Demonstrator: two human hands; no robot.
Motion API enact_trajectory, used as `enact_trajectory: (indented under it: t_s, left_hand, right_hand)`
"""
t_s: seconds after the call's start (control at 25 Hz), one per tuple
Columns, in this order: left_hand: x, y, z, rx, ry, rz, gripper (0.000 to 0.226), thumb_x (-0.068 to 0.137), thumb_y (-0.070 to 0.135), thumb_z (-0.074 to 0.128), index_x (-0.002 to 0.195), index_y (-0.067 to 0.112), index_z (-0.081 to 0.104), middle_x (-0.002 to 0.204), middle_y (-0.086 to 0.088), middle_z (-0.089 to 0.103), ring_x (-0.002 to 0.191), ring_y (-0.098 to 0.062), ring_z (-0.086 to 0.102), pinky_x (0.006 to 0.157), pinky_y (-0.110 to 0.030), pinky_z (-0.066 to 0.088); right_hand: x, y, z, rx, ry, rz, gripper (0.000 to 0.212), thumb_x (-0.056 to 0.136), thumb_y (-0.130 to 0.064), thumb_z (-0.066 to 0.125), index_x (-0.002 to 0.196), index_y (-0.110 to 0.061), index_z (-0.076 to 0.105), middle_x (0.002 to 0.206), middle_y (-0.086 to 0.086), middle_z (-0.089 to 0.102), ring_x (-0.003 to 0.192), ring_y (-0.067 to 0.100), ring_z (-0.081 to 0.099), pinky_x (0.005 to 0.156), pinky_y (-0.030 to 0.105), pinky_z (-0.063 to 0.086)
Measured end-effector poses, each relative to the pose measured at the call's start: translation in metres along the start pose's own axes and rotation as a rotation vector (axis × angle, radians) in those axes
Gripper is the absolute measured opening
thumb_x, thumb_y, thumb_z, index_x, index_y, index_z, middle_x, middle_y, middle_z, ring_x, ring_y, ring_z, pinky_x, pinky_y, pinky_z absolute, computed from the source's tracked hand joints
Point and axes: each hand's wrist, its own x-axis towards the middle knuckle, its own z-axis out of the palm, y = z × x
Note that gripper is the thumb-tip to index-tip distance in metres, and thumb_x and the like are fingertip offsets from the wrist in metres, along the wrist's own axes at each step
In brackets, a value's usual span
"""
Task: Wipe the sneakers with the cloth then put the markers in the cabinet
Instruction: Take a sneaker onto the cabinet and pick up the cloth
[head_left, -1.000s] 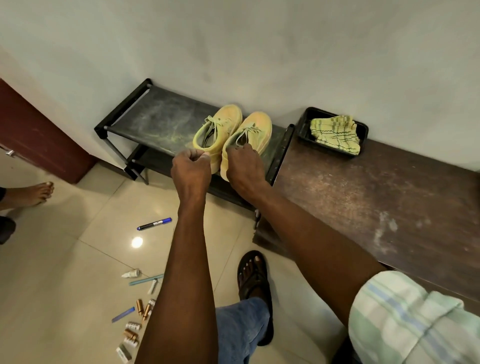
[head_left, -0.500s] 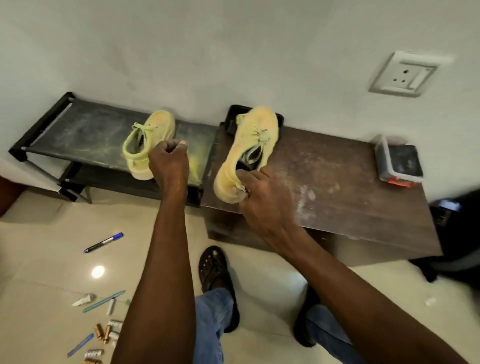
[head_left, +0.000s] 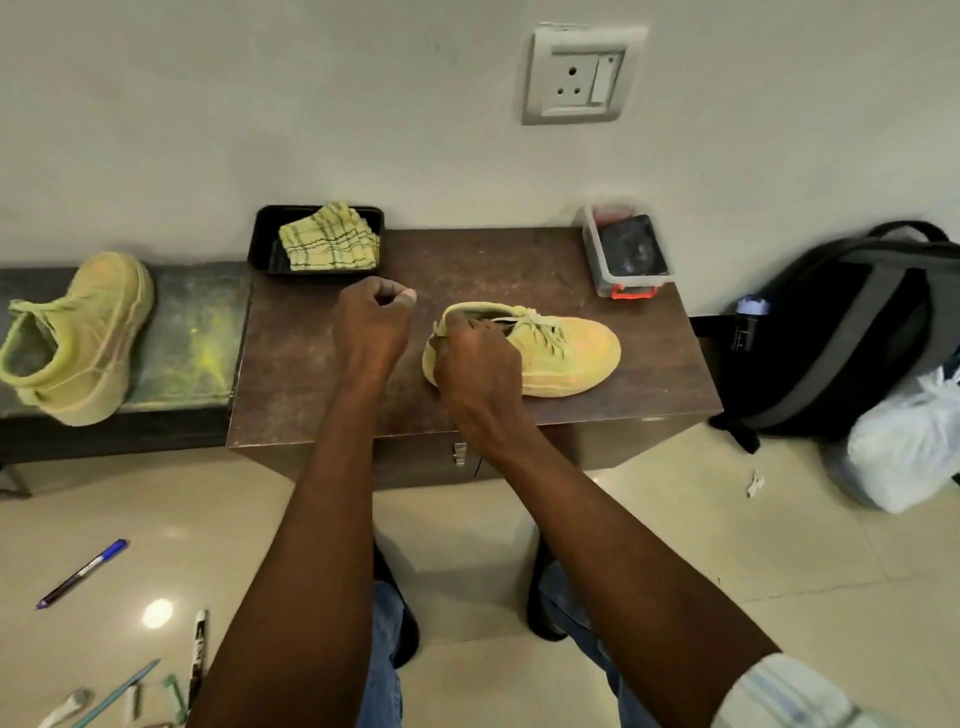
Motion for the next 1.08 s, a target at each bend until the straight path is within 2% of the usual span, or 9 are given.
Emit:
enact_trajectory:
  t_s: [0.12, 0.28, 0.4, 0.48, 0.6, 0.68, 0.8, 0.92, 1.08]
  left_hand:
    - [-0.001, 0.000, 0.005, 0.066, -0.021, -0.012, 0.009, 0.087, 0.022, 0.062, 0.083, 0.016, 0.069, 0.078, 0.008, 0.064, 0.070, -0.001, 0.056, 0.061, -0.020, 0.042]
    - [-0.004, -0.007, 0.001, 0.092, -0.050, -0.029, 0.008, 0.087, 0.022, 0.063, 0.081, 0.018, 0.068, 0.076, 0.008, 0.064, 0.069, -0.004, 0.057, 0.060, -0.022, 0.042]
    - [-0.005, -0.008, -0.004, 0.099, -0.034, -0.034, 0.009, 0.087, 0.022, 0.063, 0.080, 0.017, 0.067, 0.079, 0.004, 0.066, 0.071, -0.009, 0.058, 0.066, -0.026, 0.045]
    - [-0.003, -0.008, -0.011, 0.080, 0.002, -0.036, 0.009, 0.086, 0.022, 0.063, 0.081, 0.016, 0.068, 0.080, 0.001, 0.067, 0.073, -0.012, 0.060, 0.069, -0.028, 0.048]
    - [0.004, -0.011, -0.031, 0.016, 0.096, -0.050, 0.008, 0.087, 0.020, 0.062, 0.084, 0.015, 0.067, 0.079, 0.002, 0.066, 0.073, -0.011, 0.060, 0.067, -0.027, 0.049]
    - [0.010, -0.016, -0.046, -0.007, 0.171, -0.067, 0.009, 0.089, 0.019, 0.061, 0.089, 0.013, 0.068, 0.082, 0.003, 0.065, 0.071, -0.006, 0.059, 0.063, -0.020, 0.046]
    - [0.020, -0.026, -0.063, -0.021, 0.270, -0.067, 0.012, 0.089, 0.020, 0.061, 0.094, 0.013, 0.069, 0.090, 0.002, 0.068, 0.081, -0.009, 0.062, 0.070, -0.020, 0.046]
    - [0.029, -0.038, -0.076, -0.016, 0.320, -0.051, 0.012, 0.088, 0.022, 0.061, 0.094, 0.016, 0.070, 0.091, 0.003, 0.069, 0.085, -0.009, 0.063, 0.076, -0.022, 0.049]
    - [0.040, -0.048, -0.089, -0.020, 0.351, -0.055, 0.012, 0.088, 0.021, 0.061, 0.093, 0.015, 0.070, 0.090, 0.003, 0.068, 0.084, -0.010, 0.063, 0.074, -0.022, 0.049]
  right_hand:
    - [-0.002, 0.002, 0.009, 0.036, -0.012, -0.101, 0.015, 0.086, -0.006, 0.058, 0.100, -0.004, 0.062, 0.094, 0.012, 0.069, 0.086, 0.028, 0.062, 0.059, 0.027, 0.032]
    - [-0.002, 0.010, 0.006, 0.062, -0.061, -0.120, 0.018, 0.090, -0.006, 0.052, 0.106, -0.005, 0.060, 0.101, 0.011, 0.068, 0.092, 0.027, 0.059, 0.062, 0.027, 0.031]
    - [-0.001, 0.011, 0.005, 0.126, -0.094, -0.086, 0.027, 0.093, -0.013, 0.049, 0.118, -0.006, 0.058, 0.109, 0.012, 0.067, 0.101, 0.027, 0.059, 0.069, 0.029, 0.040]
    - [0.001, 0.008, -0.002, 0.207, -0.046, -0.028, 0.037, 0.094, -0.021, 0.053, 0.128, -0.008, 0.055, 0.115, 0.013, 0.066, 0.105, 0.027, 0.059, 0.078, 0.031, 0.046]
    - [0.017, 0.001, -0.013, 0.346, 0.067, 0.053, 0.033, 0.092, -0.024, 0.057, 0.123, -0.013, 0.061, 0.109, 0.006, 0.069, 0.092, 0.016, 0.063, 0.077, 0.025, 0.047]
    - [0.043, -0.007, -0.013, 0.411, 0.059, 0.085, 0.023, 0.091, -0.021, 0.059, 0.111, -0.015, 0.068, 0.099, 0.000, 0.071, 0.078, 0.006, 0.060, 0.067, 0.017, 0.047]
    - [0.103, -0.029, 0.007, 0.348, -0.103, 0.018, 0.016, 0.085, -0.015, 0.062, 0.097, -0.015, 0.073, 0.095, 0.001, 0.072, 0.078, 0.010, 0.062, 0.063, 0.020, 0.044]
    - [0.153, -0.058, 0.043, 0.181, -0.268, -0.155, 0.024, 0.080, -0.006, 0.062, 0.100, -0.012, 0.074, 0.106, 0.007, 0.071, 0.096, 0.022, 0.064, 0.077, 0.028, 0.049]
    - [0.179, -0.081, 0.088, -0.031, -0.478, -0.406, 0.030, 0.081, -0.002, 0.057, 0.107, -0.007, 0.071, 0.111, 0.014, 0.067, 0.102, 0.027, 0.061, 0.079, 0.029, 0.048]
